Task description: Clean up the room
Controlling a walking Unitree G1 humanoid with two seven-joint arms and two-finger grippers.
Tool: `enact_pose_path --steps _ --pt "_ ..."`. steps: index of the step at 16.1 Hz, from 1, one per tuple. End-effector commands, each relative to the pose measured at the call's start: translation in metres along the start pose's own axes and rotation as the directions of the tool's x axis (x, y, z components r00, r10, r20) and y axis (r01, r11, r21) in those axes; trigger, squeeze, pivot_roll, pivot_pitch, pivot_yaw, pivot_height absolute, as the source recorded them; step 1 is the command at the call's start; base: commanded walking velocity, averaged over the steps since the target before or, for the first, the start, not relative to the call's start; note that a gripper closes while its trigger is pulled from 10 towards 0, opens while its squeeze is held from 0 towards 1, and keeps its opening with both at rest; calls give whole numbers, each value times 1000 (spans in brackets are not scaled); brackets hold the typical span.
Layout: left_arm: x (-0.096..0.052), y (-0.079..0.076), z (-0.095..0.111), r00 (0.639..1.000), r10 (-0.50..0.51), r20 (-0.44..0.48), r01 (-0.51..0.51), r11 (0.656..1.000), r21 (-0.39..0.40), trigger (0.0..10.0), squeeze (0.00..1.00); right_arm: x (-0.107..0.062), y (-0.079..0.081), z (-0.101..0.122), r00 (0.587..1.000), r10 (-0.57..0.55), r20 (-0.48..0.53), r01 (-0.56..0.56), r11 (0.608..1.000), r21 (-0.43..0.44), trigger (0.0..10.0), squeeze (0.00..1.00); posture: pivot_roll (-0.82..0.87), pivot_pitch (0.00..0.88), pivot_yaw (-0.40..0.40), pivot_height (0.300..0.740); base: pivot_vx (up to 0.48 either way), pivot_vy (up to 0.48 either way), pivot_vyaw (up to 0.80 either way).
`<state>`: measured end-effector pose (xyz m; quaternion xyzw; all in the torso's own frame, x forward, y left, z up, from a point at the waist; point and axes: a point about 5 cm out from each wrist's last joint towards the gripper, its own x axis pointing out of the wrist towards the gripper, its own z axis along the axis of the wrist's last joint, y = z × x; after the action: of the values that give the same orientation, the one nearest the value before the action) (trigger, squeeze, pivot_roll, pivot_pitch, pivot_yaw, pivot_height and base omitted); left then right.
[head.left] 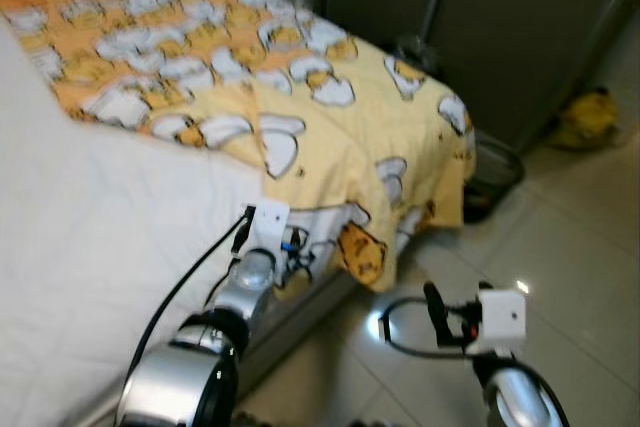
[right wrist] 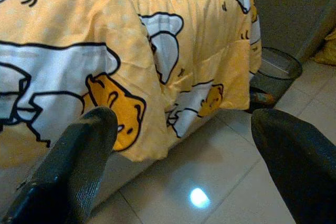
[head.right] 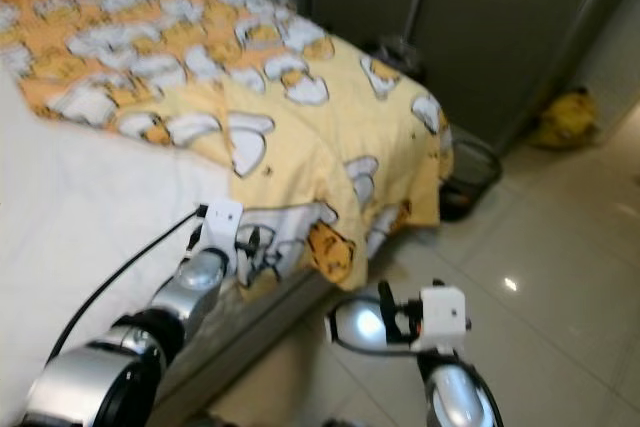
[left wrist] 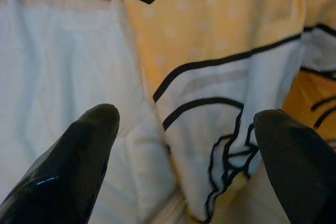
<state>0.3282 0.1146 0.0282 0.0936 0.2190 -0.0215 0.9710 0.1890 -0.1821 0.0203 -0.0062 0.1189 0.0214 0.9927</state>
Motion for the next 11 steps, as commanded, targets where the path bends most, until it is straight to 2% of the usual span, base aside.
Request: enact_pose_path --steps 1,2,4,10,11 --pt "3 2 11 999 29 18 -28 999 -26 10000 0 -1 -2 7 1000 1 15 -1 1000 -16 10000 0 -189 136 -48 736 0 0 0" --pt "4 3 14 999 46 16 -45 996 -82 10000 0 -11 -3 10 1000 -3 11 3 1000 -16 10000 0 -213 171 -61 736 0 0 0" --pt "3 -2 14 1000 28 5 -27 991 -128 10000 0 -29 -1 14 1000 -8 -12 8 1000 -8 10000 0 -229 218 -71 736 0 0 0" --pt "1 -7 5 999 32 -13 -33 994 -106 10000 0 -59 12 9 994 20 -105 -19 1000 12 10000 0 -232 291 -85 736 0 0 0" --pt "0 -9 4 1000 28 -14 -29 997 -76 10000 0 -61 11 7 992 19 -121 -18 1000 12 10000 0 -232 301 -86 736 0 0 0"
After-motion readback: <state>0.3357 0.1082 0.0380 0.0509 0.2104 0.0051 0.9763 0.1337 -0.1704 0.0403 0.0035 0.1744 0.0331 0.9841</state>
